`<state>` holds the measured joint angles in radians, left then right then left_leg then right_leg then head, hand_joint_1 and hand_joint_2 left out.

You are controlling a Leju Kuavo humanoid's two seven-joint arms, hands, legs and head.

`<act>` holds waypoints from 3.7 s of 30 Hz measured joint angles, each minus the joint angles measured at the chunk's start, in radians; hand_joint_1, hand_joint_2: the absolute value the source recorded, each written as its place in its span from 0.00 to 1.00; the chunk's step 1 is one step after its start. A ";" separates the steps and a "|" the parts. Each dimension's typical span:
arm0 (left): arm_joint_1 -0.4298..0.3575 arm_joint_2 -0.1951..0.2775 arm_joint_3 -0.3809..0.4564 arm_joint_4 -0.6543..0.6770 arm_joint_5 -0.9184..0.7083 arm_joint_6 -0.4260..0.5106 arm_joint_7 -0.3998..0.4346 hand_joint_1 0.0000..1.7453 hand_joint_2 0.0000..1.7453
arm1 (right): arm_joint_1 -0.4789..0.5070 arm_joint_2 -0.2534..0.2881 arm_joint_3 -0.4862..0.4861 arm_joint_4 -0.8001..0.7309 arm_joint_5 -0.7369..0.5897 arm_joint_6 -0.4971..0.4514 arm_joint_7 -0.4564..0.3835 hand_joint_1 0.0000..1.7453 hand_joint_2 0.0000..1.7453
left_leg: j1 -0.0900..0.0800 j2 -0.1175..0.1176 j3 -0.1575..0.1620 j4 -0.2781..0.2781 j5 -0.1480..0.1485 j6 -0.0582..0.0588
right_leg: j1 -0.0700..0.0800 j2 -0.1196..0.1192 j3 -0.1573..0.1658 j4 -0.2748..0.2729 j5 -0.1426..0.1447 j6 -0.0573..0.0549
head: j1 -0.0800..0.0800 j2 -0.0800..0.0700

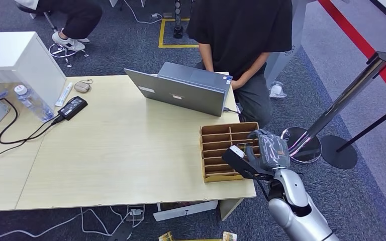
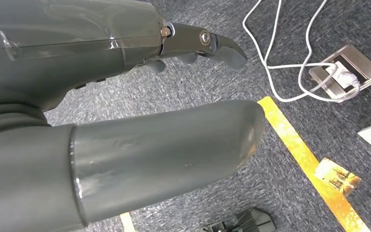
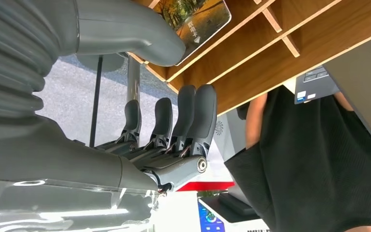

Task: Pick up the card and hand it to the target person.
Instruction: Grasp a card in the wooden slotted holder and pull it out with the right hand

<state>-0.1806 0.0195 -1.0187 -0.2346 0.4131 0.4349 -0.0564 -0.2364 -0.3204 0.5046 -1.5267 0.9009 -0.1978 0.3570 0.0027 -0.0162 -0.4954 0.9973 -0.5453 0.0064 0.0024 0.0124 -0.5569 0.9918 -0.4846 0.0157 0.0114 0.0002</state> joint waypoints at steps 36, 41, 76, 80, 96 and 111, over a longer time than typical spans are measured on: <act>-0.011 -0.006 -0.007 0.000 -0.013 -0.007 0.013 0.00 0.00 | -0.058 0.001 0.069 0.115 0.000 0.019 0.008 0.61 1.00 | 0.000 0.000 0.000 0.000 0.000 0.000 | 0.000 0.000 0.000 0.000 0.000 0.000 | 0.000 0.000; -0.011 -0.006 -0.007 0.000 -0.014 -0.007 0.012 0.00 0.00 | -0.060 0.001 0.078 0.128 0.000 0.019 0.008 0.65 1.00 | 0.000 0.000 0.000 0.000 0.000 0.000 | 0.000 0.000 0.000 0.000 0.000 0.000 | 0.000 0.000; -0.011 -0.006 -0.007 0.000 -0.014 -0.007 0.011 0.00 0.00 | -0.061 0.000 0.097 0.130 0.018 -0.006 0.018 0.87 1.00 | 0.000 0.000 0.000 0.000 0.000 0.000 | 0.000 0.000 0.000 0.000 0.000 0.000 | 0.000 0.000; -0.011 -0.006 -0.007 0.000 -0.014 -0.006 0.010 0.00 0.00 | -0.061 -0.004 0.094 0.100 0.015 -0.006 0.028 0.86 1.00 | 0.000 0.000 0.000 0.000 0.000 0.000 | 0.000 0.000 0.000 0.000 0.000 0.000 | 0.000 0.000; -0.008 -0.006 -0.007 0.000 -0.011 -0.004 0.000 0.00 0.00 | -0.071 -0.064 0.054 -0.106 0.010 0.037 0.076 0.86 1.00 | 0.000 0.000 0.000 0.000 0.000 0.000 | 0.000 0.000 0.000 0.000 0.000 0.000 | 0.000 0.000; -0.016 -0.006 -0.007 0.000 -0.035 -0.019 0.017 0.00 0.00 | -0.206 -0.118 0.027 -0.146 0.001 0.127 0.085 0.89 1.00 | 0.000 0.000 0.000 0.000 0.000 0.000 | 0.000 0.000 0.000 0.000 0.000 0.000 | 0.000 0.000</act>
<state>-0.1971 0.0138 -1.0262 -0.2346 0.3780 0.4164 -0.0393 -0.4422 -0.4385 0.5313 -1.6729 0.9019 -0.0705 0.4416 0.0026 -0.0161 -0.4953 0.9977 -0.5453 0.0064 0.0023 0.0125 -0.5570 0.9918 -0.4845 0.0158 0.0115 0.0001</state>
